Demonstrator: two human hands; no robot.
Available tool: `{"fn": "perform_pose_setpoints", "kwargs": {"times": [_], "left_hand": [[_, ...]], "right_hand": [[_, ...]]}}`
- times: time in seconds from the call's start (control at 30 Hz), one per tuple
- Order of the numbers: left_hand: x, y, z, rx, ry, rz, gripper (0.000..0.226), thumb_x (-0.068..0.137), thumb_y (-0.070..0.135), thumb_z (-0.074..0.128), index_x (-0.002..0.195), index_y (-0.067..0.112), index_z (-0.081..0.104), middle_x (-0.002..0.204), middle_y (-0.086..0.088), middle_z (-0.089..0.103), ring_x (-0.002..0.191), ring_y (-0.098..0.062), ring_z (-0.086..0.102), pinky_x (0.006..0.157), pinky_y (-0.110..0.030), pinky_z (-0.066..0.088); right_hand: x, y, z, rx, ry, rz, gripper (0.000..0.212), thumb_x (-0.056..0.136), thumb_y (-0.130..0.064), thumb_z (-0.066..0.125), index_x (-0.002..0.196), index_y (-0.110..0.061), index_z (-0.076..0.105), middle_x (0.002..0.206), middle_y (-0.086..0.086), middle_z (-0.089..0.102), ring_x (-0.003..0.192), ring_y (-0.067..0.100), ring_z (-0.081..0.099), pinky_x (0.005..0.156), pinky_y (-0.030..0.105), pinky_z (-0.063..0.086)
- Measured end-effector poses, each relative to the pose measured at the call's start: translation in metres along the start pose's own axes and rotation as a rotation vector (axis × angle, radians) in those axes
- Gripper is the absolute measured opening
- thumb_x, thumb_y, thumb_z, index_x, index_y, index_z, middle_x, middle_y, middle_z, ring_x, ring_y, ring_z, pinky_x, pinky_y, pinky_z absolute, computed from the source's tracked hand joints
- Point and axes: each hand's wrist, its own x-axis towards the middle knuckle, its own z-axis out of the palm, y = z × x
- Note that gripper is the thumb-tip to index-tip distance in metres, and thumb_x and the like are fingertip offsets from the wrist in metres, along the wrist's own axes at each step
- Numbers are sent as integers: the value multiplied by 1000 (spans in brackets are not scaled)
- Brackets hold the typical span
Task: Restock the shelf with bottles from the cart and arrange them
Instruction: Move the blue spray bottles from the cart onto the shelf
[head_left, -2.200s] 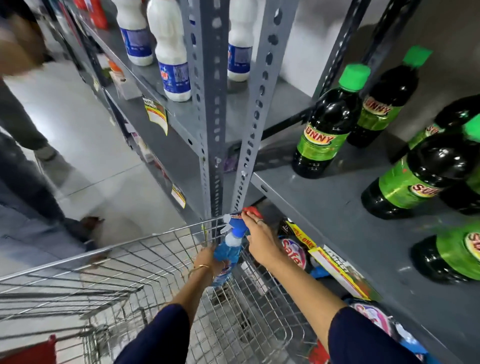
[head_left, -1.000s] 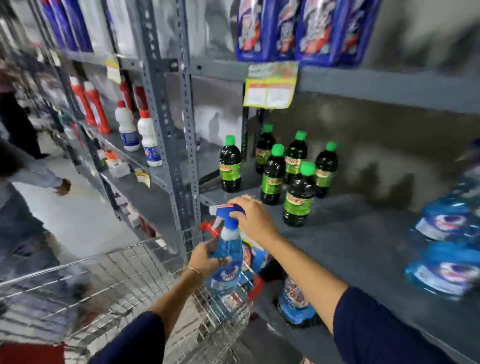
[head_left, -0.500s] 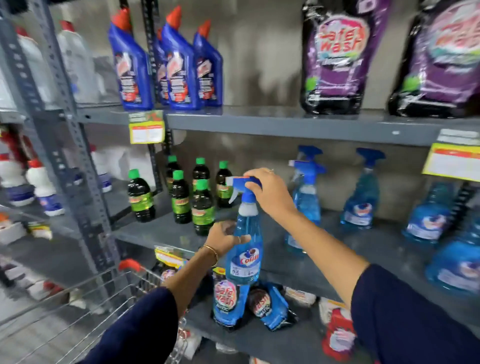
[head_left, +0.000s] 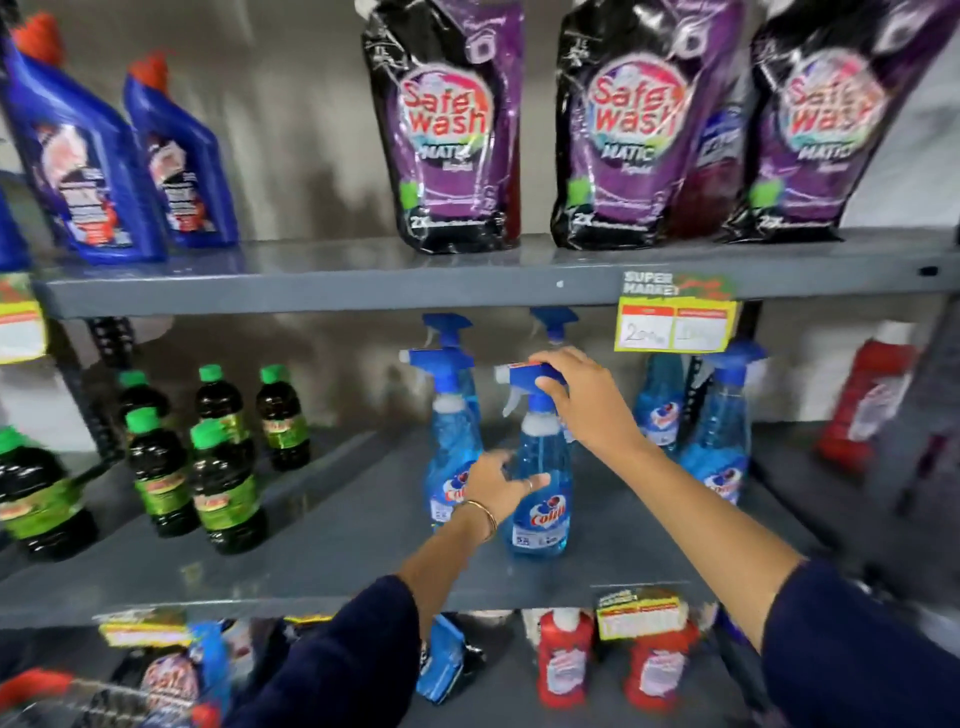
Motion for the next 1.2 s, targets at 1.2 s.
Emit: {"fn": "perform_pose_setpoints", "kwargs": {"times": [1.2], "left_hand": [[44, -14, 50, -40, -22, -24, 35, 92, 14, 48, 127, 10, 50, 130, -11, 57, 110, -16, 54, 98, -24, 40]], "right_hand": [[-62, 126, 50, -115, -101, 551, 62, 92, -10, 49, 145, -14, 17, 152, 12, 29, 136, 30, 34, 105, 41, 37]]}}
